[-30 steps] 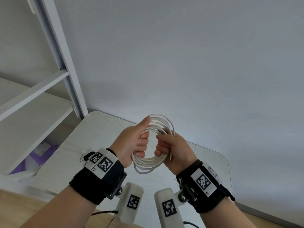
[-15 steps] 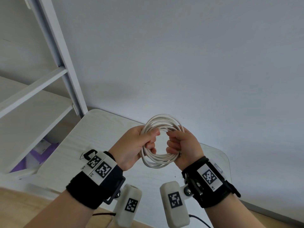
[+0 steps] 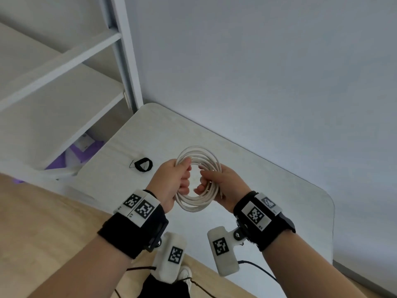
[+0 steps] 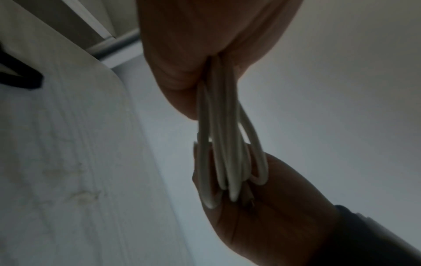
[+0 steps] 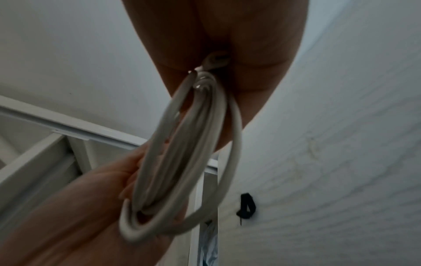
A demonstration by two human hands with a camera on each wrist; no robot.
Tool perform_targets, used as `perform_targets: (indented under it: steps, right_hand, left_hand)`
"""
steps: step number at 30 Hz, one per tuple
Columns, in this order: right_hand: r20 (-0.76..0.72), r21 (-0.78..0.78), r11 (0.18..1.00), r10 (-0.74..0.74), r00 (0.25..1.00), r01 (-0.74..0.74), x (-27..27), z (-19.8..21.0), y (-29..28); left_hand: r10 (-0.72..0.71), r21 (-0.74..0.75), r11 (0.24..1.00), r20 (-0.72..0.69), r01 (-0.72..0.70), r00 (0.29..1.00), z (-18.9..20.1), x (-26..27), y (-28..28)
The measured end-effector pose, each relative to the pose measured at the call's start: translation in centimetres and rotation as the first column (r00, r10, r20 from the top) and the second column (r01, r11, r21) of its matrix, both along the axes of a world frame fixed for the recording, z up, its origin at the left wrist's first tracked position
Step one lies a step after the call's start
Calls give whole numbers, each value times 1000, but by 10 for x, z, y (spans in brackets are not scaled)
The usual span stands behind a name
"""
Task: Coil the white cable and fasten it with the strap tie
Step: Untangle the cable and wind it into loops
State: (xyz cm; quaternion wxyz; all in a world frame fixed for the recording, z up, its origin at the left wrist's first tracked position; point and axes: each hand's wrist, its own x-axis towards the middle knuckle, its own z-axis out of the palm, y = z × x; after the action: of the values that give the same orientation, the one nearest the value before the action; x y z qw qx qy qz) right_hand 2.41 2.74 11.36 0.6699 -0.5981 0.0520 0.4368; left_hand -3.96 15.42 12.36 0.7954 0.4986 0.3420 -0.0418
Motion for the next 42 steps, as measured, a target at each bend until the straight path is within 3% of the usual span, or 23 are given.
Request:
perform_targets:
  steps: [6, 10, 14, 18, 24, 26, 29, 32, 36, 39, 40, 41, 42]
  right_hand:
    - [-82, 20, 995, 102, 991, -101, -16, -23, 25]
    - [-169, 210, 978, 35, 985, 1, -25, -22, 36]
    - [-252, 254, 956, -79, 964, 145, -27, -18, 41]
    - [-259, 220, 940, -201, 945, 260, -25, -18, 41]
    - [-86, 58, 974, -215, 973, 220, -22, -19, 36]
    - [-65, 23, 977, -210, 976, 212, -22, -21, 36]
    - [-33, -24, 982, -190, 981, 189, -23, -22, 38]
    - [-21, -44, 987, -154, 988, 153, -26, -23, 41]
    - [-17, -41, 994, -105, 994, 104, -29, -25, 45]
    - [-33, -21, 997, -71, 997, 71, -28, -27, 47]
    - [-35, -14, 998, -60, 998, 60, -28, -27, 48]
    - [-34, -8, 999, -49, 998, 49, -27, -28, 49]
    - [-32, -4, 999, -39, 999, 39, -27, -28, 50]
  left_hand:
    - [194, -3, 981, 14, -194, 981, -15, -9, 23]
    - [244, 42, 969, 37, -245, 969, -18, -14, 29]
    - [261, -20, 965, 60, -260, 964, -19, -15, 31]
    - [200, -98, 976, 73, -192, 977, -20, -15, 30]
    - [-35, 187, 982, -5, 35, 999, -15, -21, 30]
    - [-123, 405, 907, -20, 121, 992, -17, -22, 30]
    - [-279, 737, 616, -125, 278, 952, -19, -23, 31]
    - [-303, 845, 407, -234, 348, 924, -19, -24, 31]
    - [-271, 884, 219, -351, 412, 897, -21, -27, 28]
    - [-228, 841, 150, -482, 520, 846, -29, -27, 33]
    - [-222, 833, 175, -486, 525, 845, -32, -27, 34]
    - [-230, 824, 246, -463, 511, 856, -34, -27, 37]
    - [-247, 797, 368, -413, 479, 876, -37, -28, 39]
